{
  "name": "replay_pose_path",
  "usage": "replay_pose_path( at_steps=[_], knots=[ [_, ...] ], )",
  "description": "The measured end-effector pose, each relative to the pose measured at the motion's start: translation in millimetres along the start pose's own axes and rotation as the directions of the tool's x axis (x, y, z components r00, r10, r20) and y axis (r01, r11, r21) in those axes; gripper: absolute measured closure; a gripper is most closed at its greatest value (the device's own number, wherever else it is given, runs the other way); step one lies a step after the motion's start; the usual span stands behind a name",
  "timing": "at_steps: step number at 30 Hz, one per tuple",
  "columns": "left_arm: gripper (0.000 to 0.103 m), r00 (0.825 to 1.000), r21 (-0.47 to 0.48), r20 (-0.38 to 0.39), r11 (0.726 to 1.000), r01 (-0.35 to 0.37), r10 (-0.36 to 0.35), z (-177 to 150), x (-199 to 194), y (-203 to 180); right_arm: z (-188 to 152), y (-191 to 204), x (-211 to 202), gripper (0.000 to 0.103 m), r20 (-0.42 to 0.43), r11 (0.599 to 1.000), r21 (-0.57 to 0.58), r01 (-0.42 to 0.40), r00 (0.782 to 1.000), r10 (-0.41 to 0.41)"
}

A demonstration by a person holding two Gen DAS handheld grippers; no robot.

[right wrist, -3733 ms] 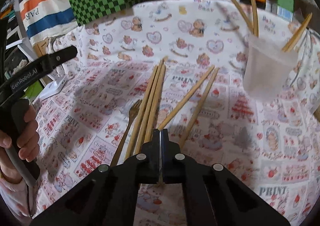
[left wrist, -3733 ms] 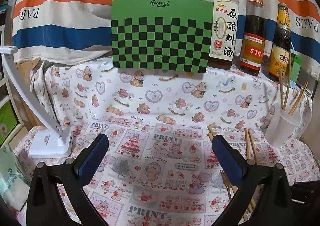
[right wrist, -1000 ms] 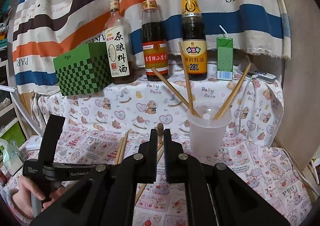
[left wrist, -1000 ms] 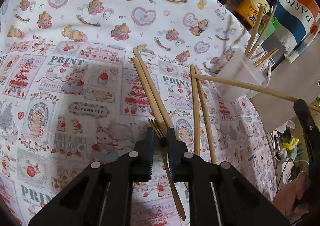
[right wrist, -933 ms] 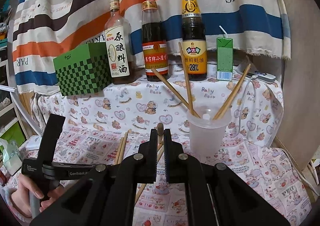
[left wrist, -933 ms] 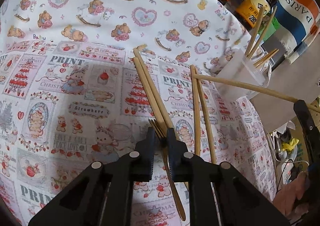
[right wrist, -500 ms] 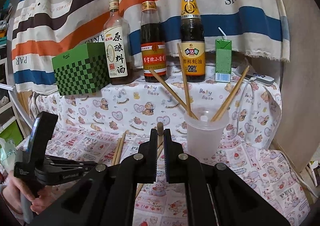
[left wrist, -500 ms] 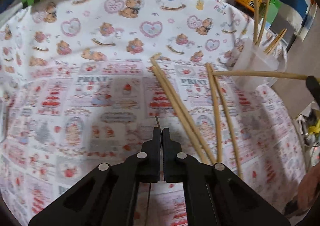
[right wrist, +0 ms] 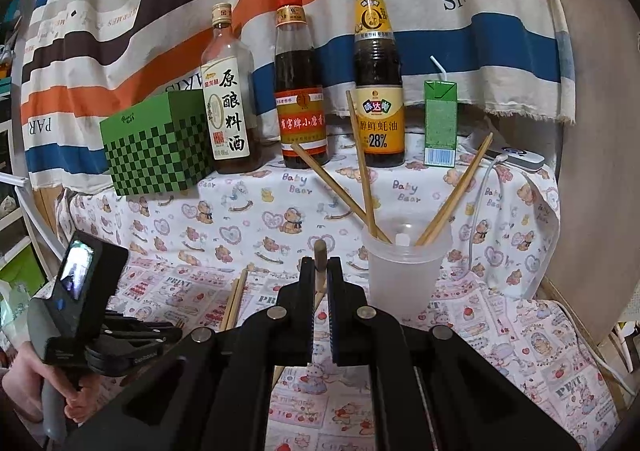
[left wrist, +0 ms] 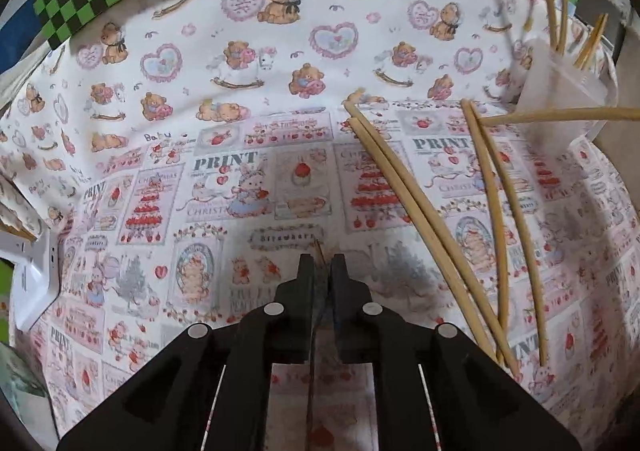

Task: Organize utensils
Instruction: 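Carry both held chopsticks upright toward the clear plastic cup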

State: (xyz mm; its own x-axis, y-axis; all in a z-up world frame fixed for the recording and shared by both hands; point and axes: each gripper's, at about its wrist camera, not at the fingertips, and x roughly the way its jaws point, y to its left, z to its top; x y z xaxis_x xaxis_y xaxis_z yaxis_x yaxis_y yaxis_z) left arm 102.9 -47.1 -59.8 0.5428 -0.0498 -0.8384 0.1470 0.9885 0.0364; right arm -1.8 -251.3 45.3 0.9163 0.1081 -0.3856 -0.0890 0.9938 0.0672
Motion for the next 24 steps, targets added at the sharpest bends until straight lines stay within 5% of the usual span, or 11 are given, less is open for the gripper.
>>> replay_pose_path(
  at_steps=[6,11,16,20,24],
  knots=[
    [0.102,0.999,-0.040,-0.042,0.999,0.019,-0.021,19,-2,14,4,-10,-1,0.097,0.029,1.000,0.019,0.008,1.000,-0.009],
    [0.102,0.994,-0.019,0.106,0.999,0.042,-0.040,32,-58,17,10,-24,-3,0.097,0.032,0.997,0.072,-0.013,0.999,0.011],
    [0.102,0.967,-0.007,0.250,0.998,0.057,-0.053,44,-115,2,14,-30,-10,0.097,0.065,0.996,0.088,-0.024,0.998,0.018],
    [0.102,0.946,-0.007,0.320,0.998,0.058,-0.053,49,-146,-10,22,-39,-20,0.097,0.102,0.994,0.104,0.036,0.994,-0.046],
    [0.102,0.928,-0.010,0.359,0.994,0.110,-0.099,52,-157,-26,35,-60,-32,0.097,0.129,0.986,0.165,0.008,0.991,-0.030]
  ],
)
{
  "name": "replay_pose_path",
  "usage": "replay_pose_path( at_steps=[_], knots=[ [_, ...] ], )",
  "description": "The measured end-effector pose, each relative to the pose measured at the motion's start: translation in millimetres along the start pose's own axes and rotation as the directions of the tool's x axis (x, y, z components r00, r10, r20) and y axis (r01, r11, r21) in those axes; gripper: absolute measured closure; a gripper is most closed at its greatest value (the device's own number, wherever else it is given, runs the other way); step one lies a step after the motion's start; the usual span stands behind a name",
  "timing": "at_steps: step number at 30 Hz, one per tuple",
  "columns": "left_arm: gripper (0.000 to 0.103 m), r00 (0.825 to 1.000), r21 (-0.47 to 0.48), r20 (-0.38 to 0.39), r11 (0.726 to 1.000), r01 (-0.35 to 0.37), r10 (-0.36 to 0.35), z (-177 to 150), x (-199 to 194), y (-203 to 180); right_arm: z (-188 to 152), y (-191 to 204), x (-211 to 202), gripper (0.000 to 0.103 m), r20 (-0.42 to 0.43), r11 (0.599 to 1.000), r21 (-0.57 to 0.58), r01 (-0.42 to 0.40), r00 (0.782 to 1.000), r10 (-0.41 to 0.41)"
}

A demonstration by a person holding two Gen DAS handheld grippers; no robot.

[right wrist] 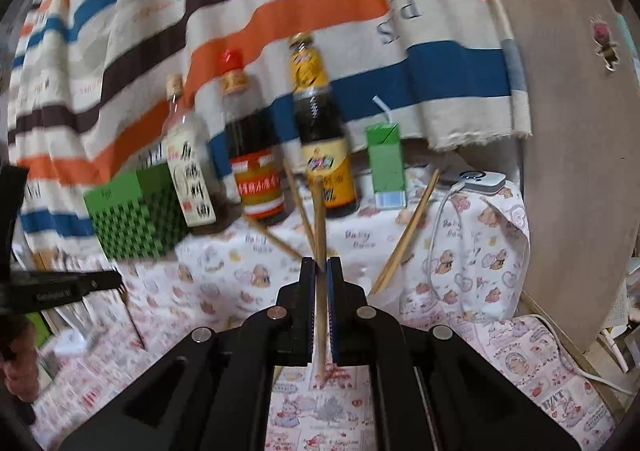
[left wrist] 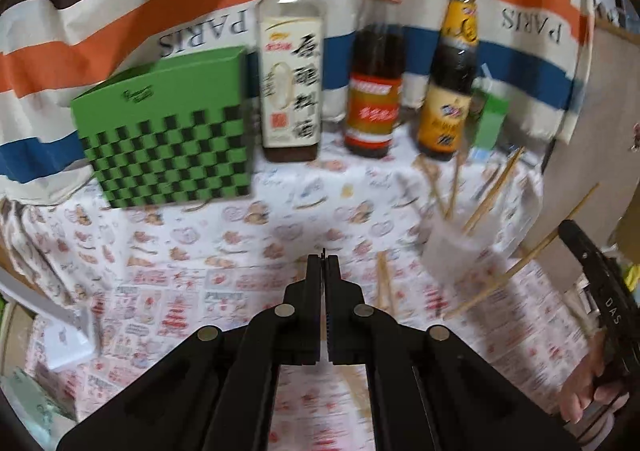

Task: Organize utensils
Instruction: 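Carry both held chopsticks upright toward the clear plastic cup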

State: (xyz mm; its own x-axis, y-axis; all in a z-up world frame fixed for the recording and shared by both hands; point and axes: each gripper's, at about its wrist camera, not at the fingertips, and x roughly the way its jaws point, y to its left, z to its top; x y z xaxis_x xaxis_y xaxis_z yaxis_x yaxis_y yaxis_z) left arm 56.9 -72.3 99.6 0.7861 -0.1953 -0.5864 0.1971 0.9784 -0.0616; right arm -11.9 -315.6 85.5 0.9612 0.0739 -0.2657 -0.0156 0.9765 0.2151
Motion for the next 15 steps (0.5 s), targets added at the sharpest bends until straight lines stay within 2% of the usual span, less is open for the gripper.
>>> replay_pose_path(
  at_steps=[4,8,12,15],
  knots=[
    [0.102,0.997,0.037,0.034,0.997,0.063,-0.064,9,0,-31,28,-9,-10,0.097,0.026,0.999,0.018,-0.030,0.999,0.029],
    [0.102,0.977,0.071,0.114,0.982,0.175,-0.182,18,-7,-59,60,-11,-22,0.097,0.094,0.999,0.013,-0.045,0.995,0.043],
    [0.102,0.929,0.040,0.187,0.947,0.319,-0.320,32,-5,-77,86,-13,-20,0.097,0.158,0.999,0.025,-0.048,0.986,0.043],
    [0.102,0.892,0.023,0.240,0.921,0.390,-0.384,47,1,-86,94,-19,-13,0.097,0.203,0.997,0.045,-0.058,0.978,0.047]
  ],
)
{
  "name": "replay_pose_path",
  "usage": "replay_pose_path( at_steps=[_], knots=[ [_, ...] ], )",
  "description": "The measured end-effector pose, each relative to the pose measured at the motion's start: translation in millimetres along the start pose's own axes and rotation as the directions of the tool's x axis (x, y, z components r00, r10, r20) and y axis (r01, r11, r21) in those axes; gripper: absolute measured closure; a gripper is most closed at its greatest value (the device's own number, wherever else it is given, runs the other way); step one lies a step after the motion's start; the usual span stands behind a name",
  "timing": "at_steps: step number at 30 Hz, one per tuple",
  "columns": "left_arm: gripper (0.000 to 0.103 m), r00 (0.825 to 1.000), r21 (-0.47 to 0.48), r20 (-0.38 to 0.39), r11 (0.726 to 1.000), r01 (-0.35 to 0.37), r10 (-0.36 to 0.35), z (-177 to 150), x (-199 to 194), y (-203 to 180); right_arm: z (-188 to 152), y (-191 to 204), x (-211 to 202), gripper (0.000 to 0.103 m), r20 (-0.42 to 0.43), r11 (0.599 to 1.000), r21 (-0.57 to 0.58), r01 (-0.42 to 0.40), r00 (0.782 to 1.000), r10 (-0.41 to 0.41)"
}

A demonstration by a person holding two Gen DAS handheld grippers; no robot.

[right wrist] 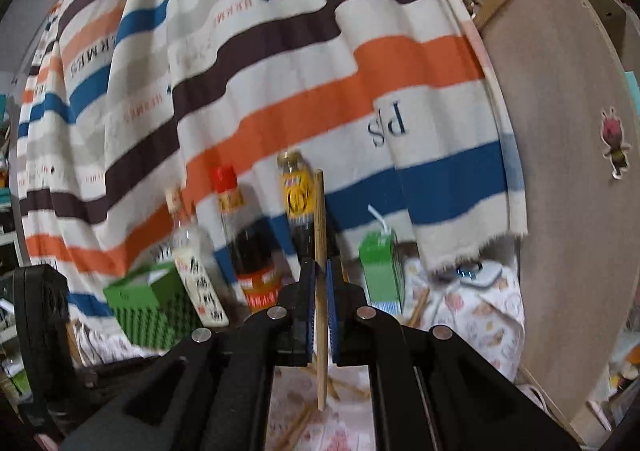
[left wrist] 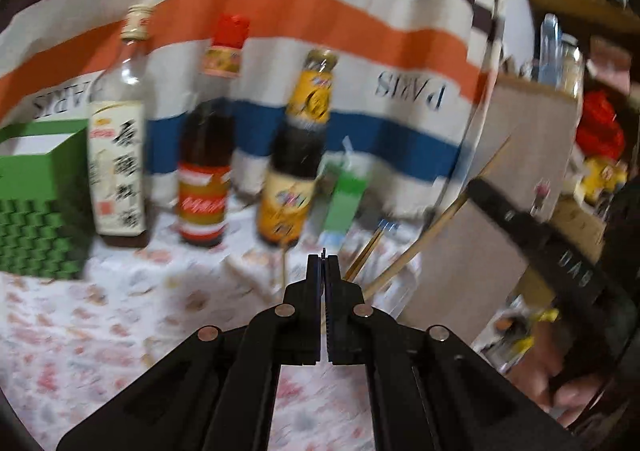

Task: Organize utensils
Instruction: 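Carry both held chopsticks upright toward the clear plastic cup, then lower the chopsticks into the cup and open both tools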

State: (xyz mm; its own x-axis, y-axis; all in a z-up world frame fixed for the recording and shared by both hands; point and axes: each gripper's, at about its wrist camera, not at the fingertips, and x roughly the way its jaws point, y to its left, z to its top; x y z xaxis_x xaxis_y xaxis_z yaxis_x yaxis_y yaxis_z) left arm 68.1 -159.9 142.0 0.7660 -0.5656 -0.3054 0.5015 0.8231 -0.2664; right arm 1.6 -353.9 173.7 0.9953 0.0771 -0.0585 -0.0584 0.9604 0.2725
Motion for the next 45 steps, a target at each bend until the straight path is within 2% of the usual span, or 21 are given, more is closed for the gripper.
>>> replay_pose_path(
  at_steps=[4,7,11,16,21,28,33,38,42,45],
  knots=[
    [0.102,0.996,-0.072,0.066,0.996,0.056,-0.051,11,17,5,-3,-9,14,0.097,0.022,0.999,0.034,-0.006,1.000,0.006],
    [0.102,0.994,-0.105,0.080,0.991,0.082,-0.074,6,34,12,-14,-13,29,0.097,-0.010,0.999,0.007,0.042,0.999,-0.041],
    [0.102,0.997,-0.112,0.041,0.991,0.074,-0.070,-13,57,19,-34,-26,46,0.097,-0.066,0.997,0.005,0.076,0.995,-0.076],
    [0.102,0.998,-0.120,-0.025,0.991,0.052,-0.056,-35,84,25,-56,-50,71,0.097,-0.175,0.993,0.078,0.086,0.982,-0.071],
    [0.102,0.998,-0.134,-0.057,0.991,0.027,-0.035,-46,99,30,-68,-61,85,0.097,-0.227,0.991,0.089,0.095,0.971,-0.073],
    [0.102,0.993,-0.105,-0.118,0.994,0.014,-0.026,-55,122,37,-77,-68,97,0.097,-0.282,0.989,0.092,0.114,0.956,-0.084],
    [0.102,0.991,-0.116,-0.134,0.993,-0.007,-0.009,-59,128,42,-78,-76,100,0.097,-0.296,0.985,0.108,0.136,0.950,-0.099],
    [0.102,0.991,-0.078,-0.130,0.997,-0.016,0.006,-58,121,38,-77,-88,102,0.097,-0.331,0.975,0.159,0.155,0.939,-0.096],
    [0.102,0.995,-0.048,-0.099,0.999,-0.024,0.019,-53,107,31,-78,-92,107,0.097,-0.382,0.973,0.150,0.177,0.918,-0.108],
    [0.097,0.996,-0.002,-0.068,0.999,-0.054,0.054,-45,93,26,-85,-92,115,0.093,-0.440,0.973,0.151,0.175,0.893,-0.092]
  ],
)
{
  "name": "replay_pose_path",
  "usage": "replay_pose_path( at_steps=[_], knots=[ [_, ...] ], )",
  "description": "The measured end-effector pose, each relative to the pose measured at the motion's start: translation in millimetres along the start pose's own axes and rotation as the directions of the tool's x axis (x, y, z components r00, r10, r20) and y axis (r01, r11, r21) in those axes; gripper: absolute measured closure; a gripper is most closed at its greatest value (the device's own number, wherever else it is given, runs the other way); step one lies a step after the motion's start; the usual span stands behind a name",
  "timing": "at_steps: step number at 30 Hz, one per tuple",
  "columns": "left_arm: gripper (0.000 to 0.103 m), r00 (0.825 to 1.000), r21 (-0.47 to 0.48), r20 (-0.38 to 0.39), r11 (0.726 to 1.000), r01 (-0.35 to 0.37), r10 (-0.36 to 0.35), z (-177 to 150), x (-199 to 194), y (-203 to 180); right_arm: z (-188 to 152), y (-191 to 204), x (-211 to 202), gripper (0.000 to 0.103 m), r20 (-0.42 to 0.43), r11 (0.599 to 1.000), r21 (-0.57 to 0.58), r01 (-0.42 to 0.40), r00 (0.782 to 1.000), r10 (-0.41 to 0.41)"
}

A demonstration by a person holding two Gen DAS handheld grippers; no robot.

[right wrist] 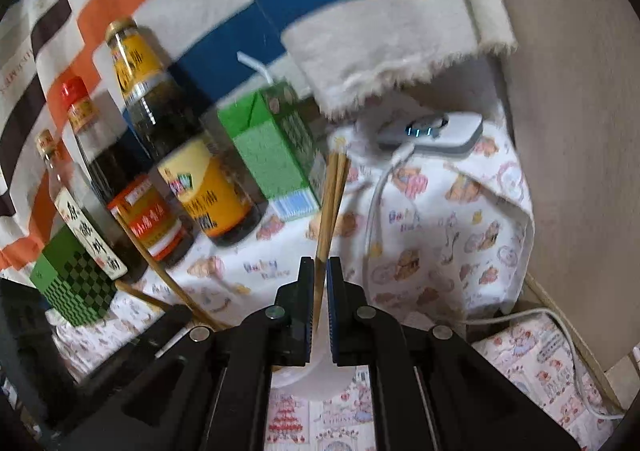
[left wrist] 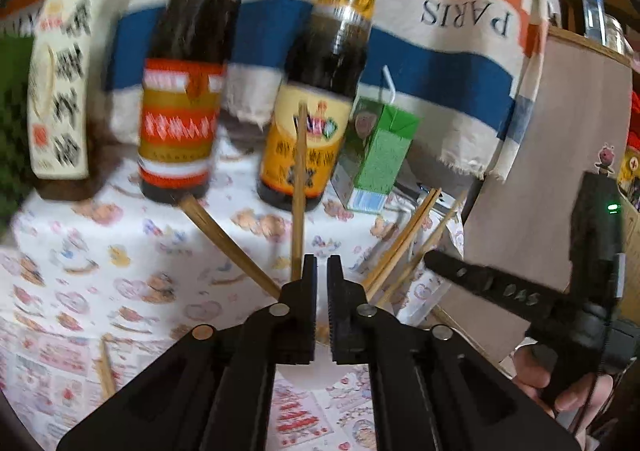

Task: Organize utensils
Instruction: 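Lower the chopsticks into the cup and open both tools, then withdraw both open tools from the cup back over the pile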

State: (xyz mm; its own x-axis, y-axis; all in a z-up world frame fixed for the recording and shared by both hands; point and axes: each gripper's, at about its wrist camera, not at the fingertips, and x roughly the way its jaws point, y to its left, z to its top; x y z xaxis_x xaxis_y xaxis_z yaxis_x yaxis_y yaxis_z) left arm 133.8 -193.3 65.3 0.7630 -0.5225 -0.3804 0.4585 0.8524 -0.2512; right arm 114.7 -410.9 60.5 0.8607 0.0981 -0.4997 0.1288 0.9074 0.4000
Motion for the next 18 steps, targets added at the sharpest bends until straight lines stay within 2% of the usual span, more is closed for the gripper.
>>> replay_pose_path(
  at_steps=[1,3,5,9,11,13,15,18],
  knots=[
    [0.094,1.000,0.012,0.013,1.000,-0.014,0.014,1,-6,0,-1,0,2,0.090,-0.008,1.000,0.000,-0.002,1.000,0.002],
    [0.088,0.999,0.030,0.039,0.999,-0.039,0.038,4,-21,0,-3,4,4,0.072,-0.024,1.000,-0.020,0.005,1.000,-0.006],
    [0.082,0.995,0.042,0.064,0.996,-0.078,0.075,6,-39,3,-4,11,7,0.063,-0.051,0.998,-0.060,0.023,0.998,-0.026],
    [0.072,0.981,0.060,0.119,0.986,-0.158,0.150,6,-80,12,-7,20,11,0.061,-0.095,0.996,-0.086,0.007,0.995,-0.015],
    [0.055,0.974,0.047,0.138,0.982,-0.185,0.177,5,-99,19,-8,24,10,0.058,-0.110,0.996,-0.083,-0.019,0.994,0.010],
    [0.046,0.960,0.027,0.155,0.971,-0.239,0.232,5,-114,26,-10,31,4,0.056,-0.104,0.996,-0.087,-0.037,0.994,0.027],
    [0.044,0.934,0.014,0.173,0.948,-0.319,0.312,2,-127,30,-17,43,-1,0.052,-0.090,0.991,-0.129,-0.046,0.995,0.035],
    [0.036,0.924,0.022,0.192,0.940,-0.340,0.330,-4,-147,40,-31,68,-12,0.052,-0.087,0.976,-0.215,-0.035,0.996,0.017]
  ],
)
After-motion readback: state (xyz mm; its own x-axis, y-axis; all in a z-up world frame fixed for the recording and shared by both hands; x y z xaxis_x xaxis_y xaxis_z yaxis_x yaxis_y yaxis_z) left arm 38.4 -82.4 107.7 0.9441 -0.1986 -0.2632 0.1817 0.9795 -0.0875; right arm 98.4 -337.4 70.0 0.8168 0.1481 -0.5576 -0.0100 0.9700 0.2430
